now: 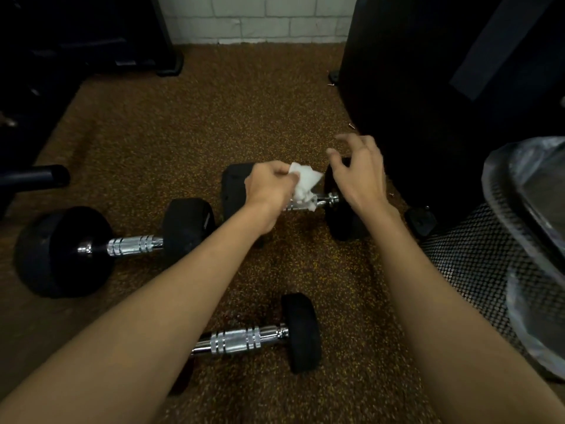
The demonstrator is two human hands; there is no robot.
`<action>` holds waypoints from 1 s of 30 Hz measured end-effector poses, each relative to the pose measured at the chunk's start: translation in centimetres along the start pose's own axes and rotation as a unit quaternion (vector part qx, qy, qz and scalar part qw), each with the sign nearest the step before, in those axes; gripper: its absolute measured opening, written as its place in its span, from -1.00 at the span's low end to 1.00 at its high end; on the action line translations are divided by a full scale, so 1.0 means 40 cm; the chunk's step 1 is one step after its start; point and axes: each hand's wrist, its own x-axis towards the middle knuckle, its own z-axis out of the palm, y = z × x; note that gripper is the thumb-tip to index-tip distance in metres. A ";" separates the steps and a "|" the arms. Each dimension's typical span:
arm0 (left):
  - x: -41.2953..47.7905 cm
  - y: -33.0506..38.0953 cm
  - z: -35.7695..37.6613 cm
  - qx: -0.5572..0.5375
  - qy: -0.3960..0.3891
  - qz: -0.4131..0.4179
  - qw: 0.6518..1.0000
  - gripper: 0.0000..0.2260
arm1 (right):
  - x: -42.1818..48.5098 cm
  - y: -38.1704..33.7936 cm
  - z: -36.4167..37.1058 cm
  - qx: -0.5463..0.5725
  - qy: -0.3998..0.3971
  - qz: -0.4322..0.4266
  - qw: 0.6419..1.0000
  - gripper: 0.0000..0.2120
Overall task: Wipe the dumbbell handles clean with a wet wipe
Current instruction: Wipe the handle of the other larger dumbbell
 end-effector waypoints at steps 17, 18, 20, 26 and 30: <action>0.051 -0.029 -0.114 0.334 0.057 0.168 0.926 -0.73 | -0.006 -0.046 0.046 0.094 -0.117 0.057 0.987 -0.72; 0.058 -0.045 -0.118 0.351 0.038 0.149 0.924 -0.67 | -0.007 -0.038 0.057 0.054 -0.119 0.043 0.990 -0.74; 0.066 -0.079 -0.124 0.350 -0.005 0.114 0.930 -0.56 | -0.009 -0.024 0.079 -0.012 -0.136 0.015 0.991 -0.78; 0.058 -0.112 -0.113 0.321 -0.035 0.108 0.940 -0.50 | -0.006 0.001 0.127 -0.105 -0.174 -0.020 0.979 -0.83; 0.054 -0.121 -0.111 0.311 -0.026 0.119 0.943 -0.52 | 0.033 -0.008 0.140 -0.096 -0.248 0.022 0.964 -0.77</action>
